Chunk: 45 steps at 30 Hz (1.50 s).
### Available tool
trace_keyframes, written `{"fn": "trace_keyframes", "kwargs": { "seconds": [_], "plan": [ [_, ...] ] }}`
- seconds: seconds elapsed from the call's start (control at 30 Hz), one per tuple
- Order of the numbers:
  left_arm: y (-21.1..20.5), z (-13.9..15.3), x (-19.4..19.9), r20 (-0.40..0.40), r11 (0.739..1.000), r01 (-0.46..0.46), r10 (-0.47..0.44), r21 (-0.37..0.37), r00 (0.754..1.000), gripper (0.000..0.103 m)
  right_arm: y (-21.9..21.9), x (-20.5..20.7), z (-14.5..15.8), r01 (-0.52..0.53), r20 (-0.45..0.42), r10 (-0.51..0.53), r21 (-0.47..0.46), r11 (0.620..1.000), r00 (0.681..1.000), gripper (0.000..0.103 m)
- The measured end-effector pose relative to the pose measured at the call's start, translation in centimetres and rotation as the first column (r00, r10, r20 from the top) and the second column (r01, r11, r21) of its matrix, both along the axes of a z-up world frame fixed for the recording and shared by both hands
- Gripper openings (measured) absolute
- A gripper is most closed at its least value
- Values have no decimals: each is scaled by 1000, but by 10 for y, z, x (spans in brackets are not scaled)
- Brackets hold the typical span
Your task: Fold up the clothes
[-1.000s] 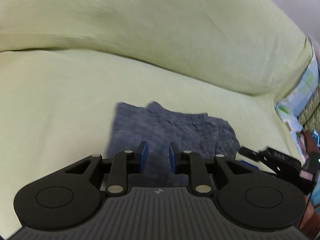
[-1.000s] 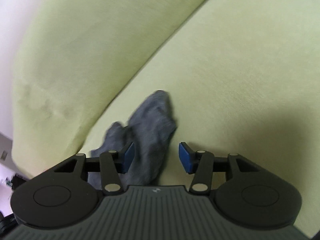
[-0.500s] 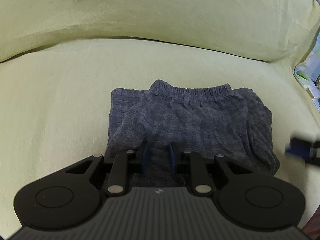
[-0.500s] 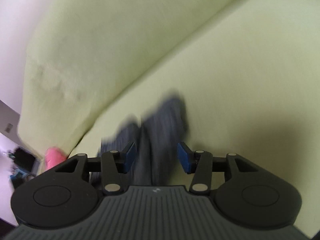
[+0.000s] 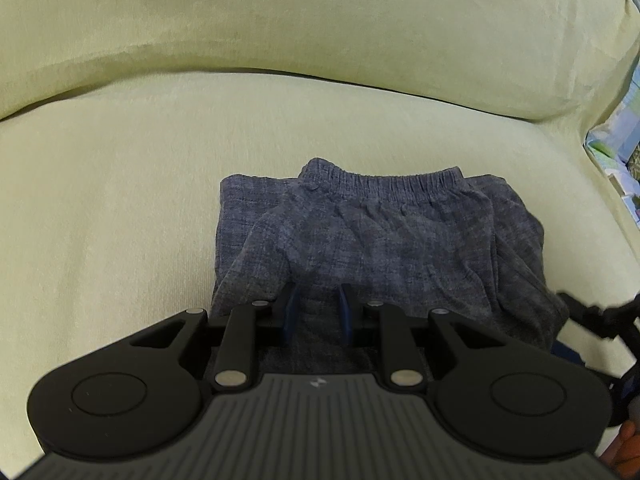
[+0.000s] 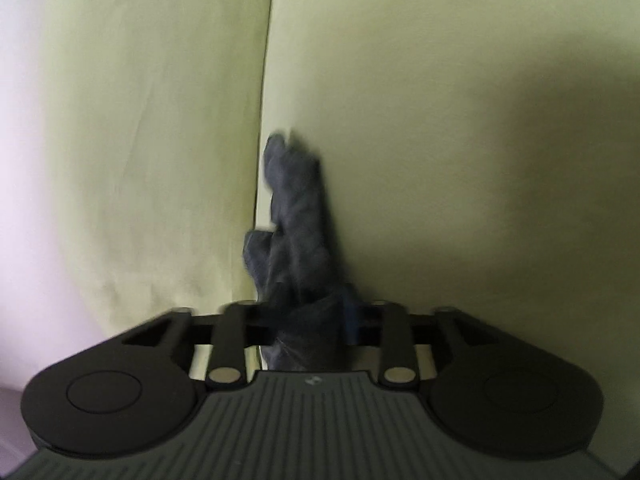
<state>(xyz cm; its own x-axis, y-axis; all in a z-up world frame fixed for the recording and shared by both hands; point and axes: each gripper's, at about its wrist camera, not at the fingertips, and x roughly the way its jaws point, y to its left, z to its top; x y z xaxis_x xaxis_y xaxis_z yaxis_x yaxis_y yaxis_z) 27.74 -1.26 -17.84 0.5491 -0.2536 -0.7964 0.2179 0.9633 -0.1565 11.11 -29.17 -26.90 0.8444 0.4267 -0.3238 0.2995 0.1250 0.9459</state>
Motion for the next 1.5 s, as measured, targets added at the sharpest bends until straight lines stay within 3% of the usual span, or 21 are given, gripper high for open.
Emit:
{"fn": "trace_keyframes", "kwargs": {
  "seconds": [0.03,0.17,0.2,0.23,0.27,0.33,0.4,0.47,0.5,0.53,0.6,0.7,0.8,0.9,0.97,1.1,1.17,1.27,1.37,1.47,1.5],
  "plan": [
    [-1,0,0,1,1000,2,-2,5,1000,26,2,6,7,-8,20,8,-1,1000,1000,45],
    [3,0,2,-10,1000,-9,9,-18,1000,26,11,19,17,-81,-21,80,-103,991,997,44],
    [3,0,2,-12,1000,-11,11,-22,1000,26,13,21,13,-105,-31,102,-112,988,994,37],
    [4,-1,2,-13,1000,-13,13,-24,1000,26,14,21,14,-115,-30,112,-125,986,993,24],
    [4,0,2,-12,1000,-12,12,-21,1000,26,15,22,15,-123,-28,120,-137,983,992,22],
    [3,0,1,-9,1000,-7,7,-12,1000,27,14,13,35,-118,76,136,-206,972,988,18],
    [3,0,2,-9,1000,-2,2,-5,1000,27,12,-2,64,-93,224,179,-348,933,958,18],
    [2,0,2,-13,1000,2,-2,-3,1000,27,4,-15,76,-70,294,189,-374,925,937,18],
    [2,0,2,-13,1000,4,-4,-2,1000,26,-6,-20,78,-72,243,179,-393,917,953,18],
    [0,2,1,-9,1000,5,-5,1,1000,26,-12,-22,77,-96,140,177,-453,886,974,20],
    [-3,10,-3,5,1000,15,-15,8,1000,26,-23,-26,69,-140,35,183,-513,847,982,20],
    [-16,31,-11,45,998,66,-66,11,997,28,-39,-33,53,-139,-16,146,-419,897,989,24],
    [-45,44,-16,54,984,173,-176,52,983,30,-39,-29,35,-120,-19,120,-325,938,993,25],
    [-83,46,-24,54,946,304,-311,110,949,30,-34,-9,11,-118,-53,108,-244,963,993,25],
    [-103,37,-30,39,917,373,-382,143,923,31,-31,-3,9,-129,-68,116,-238,963,991,25],
    [-121,0,-31,-58,891,411,-408,192,911,32,-24,8,3,-136,-53,127,-237,962,991,13],
    [-119,-11,-34,-46,894,403,-402,194,915,32,-23,10,5,-147,-38,142,-244,959,989,6],
    [-121,-9,-36,-39,882,416,-418,223,908,34,-20,10,18,-165,18,178,-293,942,984,2],
    [-125,-8,-39,-26,858,440,-450,264,893,34,-11,1,48,-187,69,241,-442,877,968,0],
    [-123,-8,-38,-30,866,435,-442,245,897,34,-15,-15,65,-179,32,236,-556,812,971,0],
    [-122,-8,-37,-32,870,433,-438,237,898,33,-18,-16,62,-217,-47,236,-590,777,971,0]
  ]
}}
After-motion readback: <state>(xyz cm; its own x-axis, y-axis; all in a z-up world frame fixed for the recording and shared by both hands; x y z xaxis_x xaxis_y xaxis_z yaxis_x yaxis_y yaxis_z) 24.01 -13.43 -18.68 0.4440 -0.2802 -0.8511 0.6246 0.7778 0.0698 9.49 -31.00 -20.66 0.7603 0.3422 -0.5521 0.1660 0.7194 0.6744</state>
